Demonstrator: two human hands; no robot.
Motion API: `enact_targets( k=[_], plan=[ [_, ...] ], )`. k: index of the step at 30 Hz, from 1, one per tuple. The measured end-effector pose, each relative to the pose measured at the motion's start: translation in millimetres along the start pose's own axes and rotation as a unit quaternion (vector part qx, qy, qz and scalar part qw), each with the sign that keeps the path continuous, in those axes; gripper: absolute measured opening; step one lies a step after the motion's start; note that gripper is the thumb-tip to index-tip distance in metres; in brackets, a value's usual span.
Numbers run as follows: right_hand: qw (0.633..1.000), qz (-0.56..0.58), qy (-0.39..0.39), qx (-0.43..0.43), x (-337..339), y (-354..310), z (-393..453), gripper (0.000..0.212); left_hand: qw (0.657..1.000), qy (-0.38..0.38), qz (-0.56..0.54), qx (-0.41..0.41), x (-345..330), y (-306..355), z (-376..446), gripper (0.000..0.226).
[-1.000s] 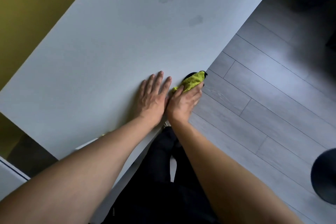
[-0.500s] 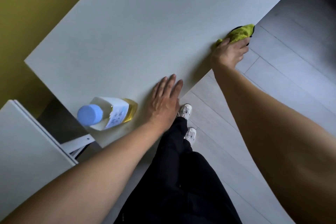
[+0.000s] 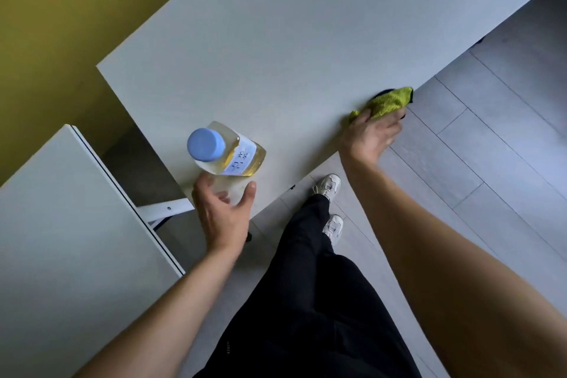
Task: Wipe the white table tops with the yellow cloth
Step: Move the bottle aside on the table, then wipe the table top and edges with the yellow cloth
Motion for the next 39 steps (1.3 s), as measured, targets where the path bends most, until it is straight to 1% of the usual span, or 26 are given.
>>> enact_targets(
  k=[1,3,5,9,13,16,19,22,24,27,30,33,37,39],
  plan=[
    [1.0,0.003,0.0,0.003,-2,3,-8,0.068,1.0,-0.011,-0.008,-0.007,-3,5,11,0.072],
    [1.0,0.008,-0.004,-0.001,-7,8,-17,0.069,0.999,-0.032,0.006,-0.015,-13,13,30,0.056],
    [1.0,0.006,-0.01,-0.002,-8,8,-18,0.069,0.999,-0.027,0.015,-0.022,-23,24,41,0.045],
    [1.0,0.005,-0.015,-0.002,-8,8,-16,0.069,0.995,0.008,0.049,-0.091,-42,65,68,0.053],
    [1.0,0.009,-0.005,-0.005,-10,8,-13,0.07,0.988,-0.017,0.082,-0.126,-67,92,102,0.057],
    [1.0,0.015,-0.006,-0.01,-11,5,-4,0.069,0.98,-0.07,0.101,-0.154,-78,98,115,0.059],
    [1.0,0.019,-0.002,-0.019,-6,-1,14,0.068,0.957,-0.141,0.162,-0.194,-76,75,92,0.069],
    [1.0,0.009,0.0,-0.028,0,-6,38,0.068,0.901,-0.158,0.279,-0.292,-51,38,56,0.062],
    [1.0,-0.004,0.004,-0.03,4,-7,49,0.068,0.881,-0.159,0.326,-0.303,-28,13,51,0.06],
    [0.999,-0.014,0.02,-0.032,5,-7,49,0.066,0.868,-0.193,0.356,-0.289,0,-13,58,0.071],
    [0.999,-0.01,0.034,-0.031,-3,-5,14,0.066,0.841,-0.242,0.376,-0.304,11,-24,65,0.077],
    [0.999,0.004,0.042,-0.016,-24,10,-55,0.067,0.834,-0.258,0.381,-0.306,12,-25,68,0.079],
    [0.998,0.054,0.001,-0.013,-60,40,-168,0.069,0.83,-0.266,0.383,-0.306,11,-23,66,0.077],
    [0.999,0.049,-0.018,-0.01,-72,50,-212,0.069,0.817,-0.284,0.385,-0.321,15,-22,68,0.074]
  ],
)
Point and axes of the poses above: each hand's wrist, its own z-axis towards the middle knuckle, its own x-axis out of the back of the hand, y = z × x, the point moved 8 cm from there along z, towards the middle knuckle, and after that the axes turned 9 degrees about -z, right-handed, at the moved point
